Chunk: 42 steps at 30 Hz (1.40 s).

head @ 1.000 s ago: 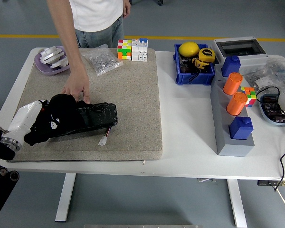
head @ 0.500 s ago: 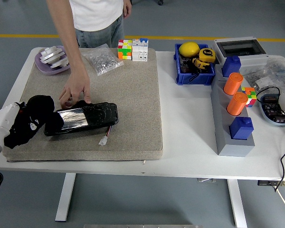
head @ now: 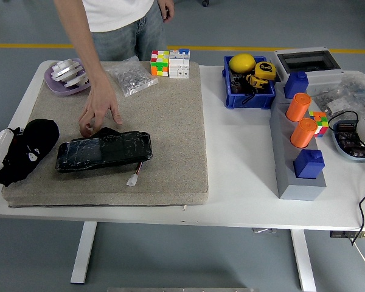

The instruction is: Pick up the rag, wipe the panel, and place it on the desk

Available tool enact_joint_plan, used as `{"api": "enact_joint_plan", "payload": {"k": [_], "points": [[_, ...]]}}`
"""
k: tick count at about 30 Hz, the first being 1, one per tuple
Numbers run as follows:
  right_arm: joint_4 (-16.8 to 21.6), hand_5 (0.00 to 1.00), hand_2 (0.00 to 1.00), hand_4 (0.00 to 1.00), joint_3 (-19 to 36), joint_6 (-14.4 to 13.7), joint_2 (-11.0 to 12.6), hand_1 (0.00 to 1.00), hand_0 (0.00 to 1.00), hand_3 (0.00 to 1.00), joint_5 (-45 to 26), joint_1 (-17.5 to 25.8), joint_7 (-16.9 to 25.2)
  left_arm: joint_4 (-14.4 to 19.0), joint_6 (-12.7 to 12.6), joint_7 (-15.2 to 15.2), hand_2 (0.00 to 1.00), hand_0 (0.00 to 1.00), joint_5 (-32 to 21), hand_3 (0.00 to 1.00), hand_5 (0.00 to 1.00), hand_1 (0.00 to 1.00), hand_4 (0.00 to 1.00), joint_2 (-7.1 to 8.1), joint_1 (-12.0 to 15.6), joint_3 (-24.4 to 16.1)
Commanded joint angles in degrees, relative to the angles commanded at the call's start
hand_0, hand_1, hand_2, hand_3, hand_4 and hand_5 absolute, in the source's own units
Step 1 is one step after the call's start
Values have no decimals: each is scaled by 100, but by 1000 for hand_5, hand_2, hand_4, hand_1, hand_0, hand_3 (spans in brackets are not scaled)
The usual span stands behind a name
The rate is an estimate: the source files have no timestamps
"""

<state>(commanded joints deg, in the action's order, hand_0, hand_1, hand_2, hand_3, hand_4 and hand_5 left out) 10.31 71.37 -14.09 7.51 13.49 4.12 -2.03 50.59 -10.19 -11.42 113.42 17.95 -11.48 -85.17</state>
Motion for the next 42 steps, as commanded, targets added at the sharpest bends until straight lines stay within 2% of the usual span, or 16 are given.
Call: {"api": "enact_joint_plan", "payload": {"k": [3,4,9,10,21,22,27,28,33,34,39,40,42], "points": [[0,455,681,981,-47,3,-6,673,814,596,-40,7,-5,-80,53,5,600,520,15,566,59,616,537,0,-11,-6],[0,455,681,981,-55,4,-10,673,814,596,-49,10,-3,-90,55,0,795,718,14,793,184,819,800,-4,-13,-9],[0,455,681,981,-49,7,-19,673,814,596,-31,11,1,-126,12,-60,795,718,-52,793,184,819,800,-24,-3,-13],[0,454,681,981,-42,7,-19,673,815,596,-21,9,0,-132,1,-70,836,768,-61,871,337,866,957,-29,2,-19],[0,454,681,980,-35,1,-34,673,814,596,-21,10,-2,-110,-48,-93,842,771,-280,874,313,870,931,-49,76,-32],[0,454,680,980,-36,0,-36,673,814,596,-25,11,-3,-100,-52,-99,831,769,-295,789,297,866,915,-54,83,-33],[0,454,680,980,-2,5,-45,673,814,596,-3,7,0,-39,-103,-148,831,769,-337,789,297,866,915,-92,108,-66],[0,454,680,981,12,10,-45,673,813,596,20,4,0,-27,-118,-178,827,774,-382,772,454,864,965,-100,113,-88],[0,454,680,981,73,12,-49,673,813,596,76,-9,0,46,-147,-283,827,774,-563,772,454,864,965,-98,125,-171],[0,454,680,980,76,12,-51,673,814,596,77,-8,1,79,-143,-294,816,779,-606,758,627,861,998,-93,131,-197],[0,454,680,980,91,10,-53,673,814,596,89,0,-4,320,-162,-450,816,779,-943,758,627,861,998,-81,172,-368],[0,454,680,980,91,7,-54,673,814,596,84,3,-6,391,-168,-481,810,787,-1039,747,728,863,998,-76,183,-392],[0,454,680,980,98,4,-53,673,814,596,92,6,-8,493,-167,-510,810,787,-1150,747,728,863,998,-68,198,-422]]}}
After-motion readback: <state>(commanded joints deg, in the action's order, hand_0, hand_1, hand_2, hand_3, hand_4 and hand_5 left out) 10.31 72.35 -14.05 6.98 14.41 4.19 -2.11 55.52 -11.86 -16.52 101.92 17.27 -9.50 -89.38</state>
